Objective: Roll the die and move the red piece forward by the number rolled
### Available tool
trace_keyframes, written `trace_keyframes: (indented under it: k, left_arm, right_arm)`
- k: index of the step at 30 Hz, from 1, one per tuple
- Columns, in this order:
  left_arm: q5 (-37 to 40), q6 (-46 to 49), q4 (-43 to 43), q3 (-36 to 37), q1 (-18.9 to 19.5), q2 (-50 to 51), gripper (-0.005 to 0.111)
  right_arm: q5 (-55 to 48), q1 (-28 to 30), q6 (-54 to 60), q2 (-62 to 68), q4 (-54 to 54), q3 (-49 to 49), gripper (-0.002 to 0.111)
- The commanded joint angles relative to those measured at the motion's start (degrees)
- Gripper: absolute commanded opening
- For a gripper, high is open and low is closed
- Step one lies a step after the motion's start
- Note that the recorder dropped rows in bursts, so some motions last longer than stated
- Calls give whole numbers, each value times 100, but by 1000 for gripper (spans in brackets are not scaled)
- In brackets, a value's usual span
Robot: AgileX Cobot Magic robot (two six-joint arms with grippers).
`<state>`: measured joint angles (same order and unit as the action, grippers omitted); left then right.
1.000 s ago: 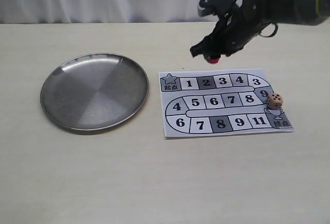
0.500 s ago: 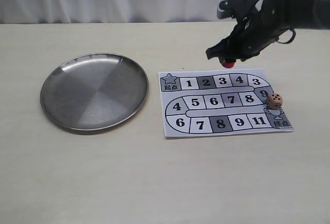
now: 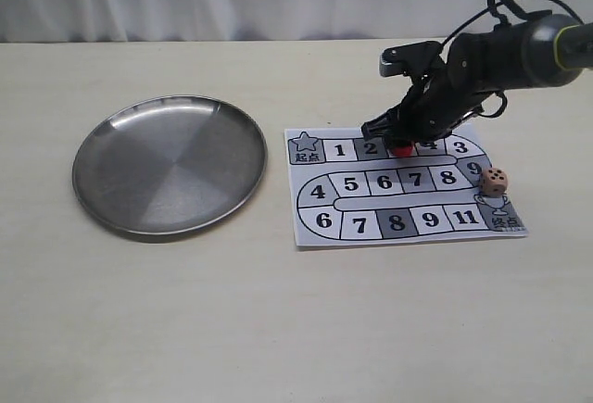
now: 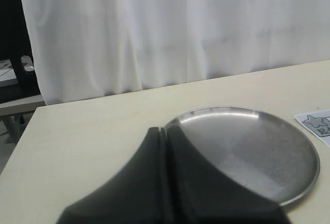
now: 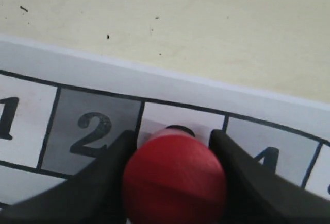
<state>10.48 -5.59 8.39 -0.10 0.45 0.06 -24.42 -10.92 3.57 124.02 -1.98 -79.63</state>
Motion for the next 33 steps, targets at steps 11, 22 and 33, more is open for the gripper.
trace_keyframes:
  k: [11,22,33]
  left_arm:
    - [-55,-5,-13,10,-48,-6,0]
    - [-55,-5,-13,10,-48,-6,0]
    - [-55,-5,-13,10,-48,-6,0]
  right_arm:
    - [-135,65,25,-981,431,37,4]
    - [-173,421,-186,-1007,415,37,4]
    - [-171,421,-186,114,804,37,4]
